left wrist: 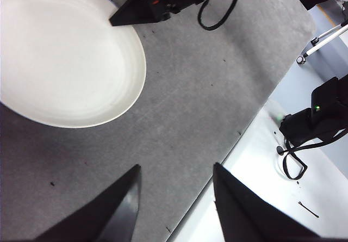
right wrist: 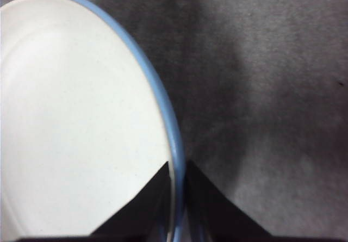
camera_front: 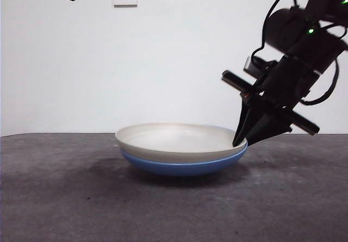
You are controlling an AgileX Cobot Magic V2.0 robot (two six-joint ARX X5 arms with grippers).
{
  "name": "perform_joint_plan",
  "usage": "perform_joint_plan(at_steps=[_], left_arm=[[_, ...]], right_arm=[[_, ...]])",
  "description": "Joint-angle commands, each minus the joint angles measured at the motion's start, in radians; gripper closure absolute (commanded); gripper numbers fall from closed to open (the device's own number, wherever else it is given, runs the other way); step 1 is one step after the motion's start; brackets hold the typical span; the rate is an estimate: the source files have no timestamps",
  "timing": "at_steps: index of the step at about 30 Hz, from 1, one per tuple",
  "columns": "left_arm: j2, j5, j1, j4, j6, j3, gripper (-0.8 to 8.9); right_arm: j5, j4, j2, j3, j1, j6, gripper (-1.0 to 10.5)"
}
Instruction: Pick up the white plate, put it on the blue plate, put it on desk
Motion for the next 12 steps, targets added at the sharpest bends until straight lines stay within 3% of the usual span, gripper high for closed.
perform_joint_plan(at_steps=[1, 12], left_arm=[[0.006, 0.005, -0.005, 0.004, 0.013, 0.007, 5.97], [0.006, 0.005, -0.005, 0.004, 0.013, 0.007, 5.97]], right_arm=[[0.001, 0.024, 0.040, 0.043, 0.006, 0.026, 9.4], [0.001, 0.024, 0.095, 0.060, 0.006, 0.029, 9.4]])
